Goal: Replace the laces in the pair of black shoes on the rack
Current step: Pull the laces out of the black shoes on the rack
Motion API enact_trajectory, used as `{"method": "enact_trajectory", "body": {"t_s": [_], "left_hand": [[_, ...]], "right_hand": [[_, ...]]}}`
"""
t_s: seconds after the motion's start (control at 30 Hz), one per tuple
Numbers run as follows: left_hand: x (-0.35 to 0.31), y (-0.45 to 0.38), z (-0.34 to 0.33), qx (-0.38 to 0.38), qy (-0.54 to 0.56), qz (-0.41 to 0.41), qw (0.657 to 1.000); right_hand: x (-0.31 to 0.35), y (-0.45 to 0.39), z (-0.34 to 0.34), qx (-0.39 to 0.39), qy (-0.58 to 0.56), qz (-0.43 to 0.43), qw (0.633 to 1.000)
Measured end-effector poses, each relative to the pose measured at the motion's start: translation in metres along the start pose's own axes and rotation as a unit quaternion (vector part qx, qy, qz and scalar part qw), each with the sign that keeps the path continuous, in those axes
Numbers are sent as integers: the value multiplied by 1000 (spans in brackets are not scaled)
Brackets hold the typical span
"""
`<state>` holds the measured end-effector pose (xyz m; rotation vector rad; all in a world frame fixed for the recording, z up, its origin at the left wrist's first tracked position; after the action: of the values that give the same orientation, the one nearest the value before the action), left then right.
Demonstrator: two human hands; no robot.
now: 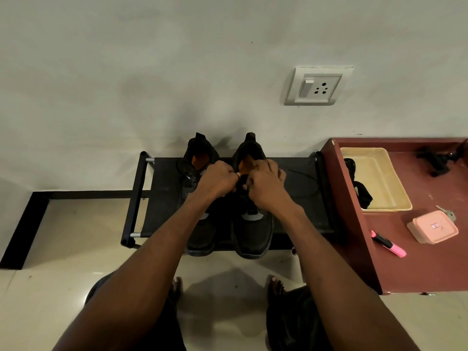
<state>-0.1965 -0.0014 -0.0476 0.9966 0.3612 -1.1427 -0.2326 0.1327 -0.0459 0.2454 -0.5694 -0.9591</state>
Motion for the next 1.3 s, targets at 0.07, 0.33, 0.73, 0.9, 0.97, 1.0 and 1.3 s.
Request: {"method": "enact_trajectory", "body": {"t_s": [0.07, 0.33, 0.73, 0.9, 0.97, 1.0, 1.3], "left_hand": [[2, 0, 3, 1, -13, 10, 1000], [2, -2, 0, -8, -27, 10, 1000], [-6, 1, 2, -53, -86, 9, 995], [-5, 2, 7, -70, -106, 13, 992], [-5, 2, 7, -69, -101, 14, 992], [-6, 2, 7, -67, -96, 16, 993], [-6, 2, 7, -57, -59, 23, 996]], "right_hand": [[-8, 4, 11, -42, -32, -37, 998], [-26, 21, 26, -158, -98, -188, 964], [-7, 9, 15, -171, -32, -31, 984], [-46, 24, 45, -356, -320, -210, 852], [-39, 24, 43, -338, -260, -228, 875], [-31, 23, 40, -327, -204, -197, 901], [10, 6, -2, -82, 52, 13, 995]]}}
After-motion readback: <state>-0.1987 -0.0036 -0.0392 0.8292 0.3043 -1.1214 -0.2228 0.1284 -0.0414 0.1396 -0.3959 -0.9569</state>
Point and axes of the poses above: each hand's wrist, its own y-axis away from the middle knuckle, its own z-axis out of the back of the hand, x = y × z, the point moved 3 cm from there along -y, towards the middle knuckle, and after that the axes turned 15 degrees about x, right-handed, at the moved point
